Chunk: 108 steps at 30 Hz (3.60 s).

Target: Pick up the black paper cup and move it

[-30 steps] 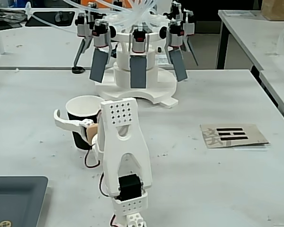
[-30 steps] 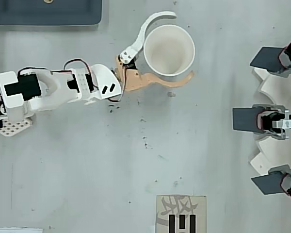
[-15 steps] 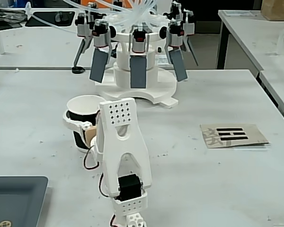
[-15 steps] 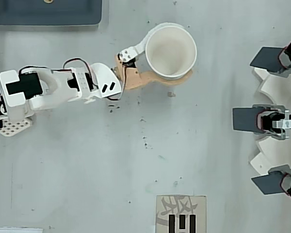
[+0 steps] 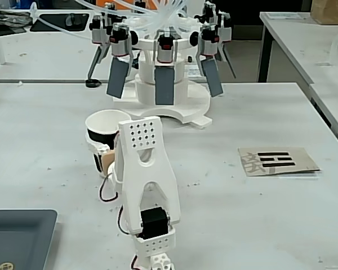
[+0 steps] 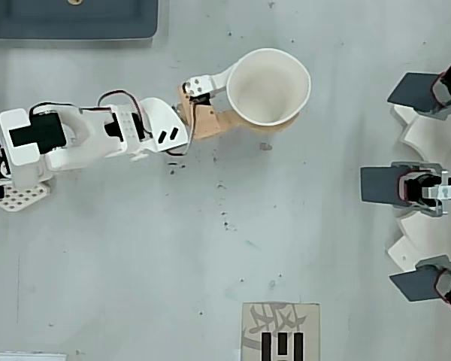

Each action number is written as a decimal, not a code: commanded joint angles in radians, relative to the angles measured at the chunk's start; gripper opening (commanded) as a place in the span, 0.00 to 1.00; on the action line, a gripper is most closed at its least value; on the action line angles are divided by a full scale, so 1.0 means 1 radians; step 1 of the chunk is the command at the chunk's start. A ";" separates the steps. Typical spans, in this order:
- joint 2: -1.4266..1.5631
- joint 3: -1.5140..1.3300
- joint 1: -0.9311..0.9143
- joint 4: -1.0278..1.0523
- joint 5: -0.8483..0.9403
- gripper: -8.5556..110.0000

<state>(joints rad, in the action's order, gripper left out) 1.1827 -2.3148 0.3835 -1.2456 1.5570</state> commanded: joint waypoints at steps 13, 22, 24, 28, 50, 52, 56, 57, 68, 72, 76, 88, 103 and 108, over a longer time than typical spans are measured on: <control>0.098 -0.034 0.002 -0.170 0.032 0.13; 0.169 -0.173 -0.015 -0.259 0.043 0.14; 0.190 -0.196 -0.015 -0.259 0.043 0.14; 0.238 -0.249 -0.015 -0.259 0.041 0.14; 0.571 -0.588 -0.049 -0.259 0.028 0.15; 0.601 -0.621 -0.054 -0.259 0.028 0.15; 0.650 -0.672 -0.058 -0.255 0.026 0.15; 0.658 -0.676 -0.061 -0.253 0.026 0.15; 0.675 -0.670 -0.160 -0.215 0.005 0.16; 0.699 -0.649 -0.212 -0.137 -0.015 0.16; 0.715 -0.580 -0.258 -0.041 -0.037 0.17; 0.635 -0.308 -0.334 0.207 -0.072 0.18; 0.371 0.140 -0.344 0.411 -0.066 0.18; 0.310 0.241 -0.350 0.451 -0.064 0.18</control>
<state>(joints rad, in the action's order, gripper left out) 1.4818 -2.1706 0.0491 -0.8023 1.4864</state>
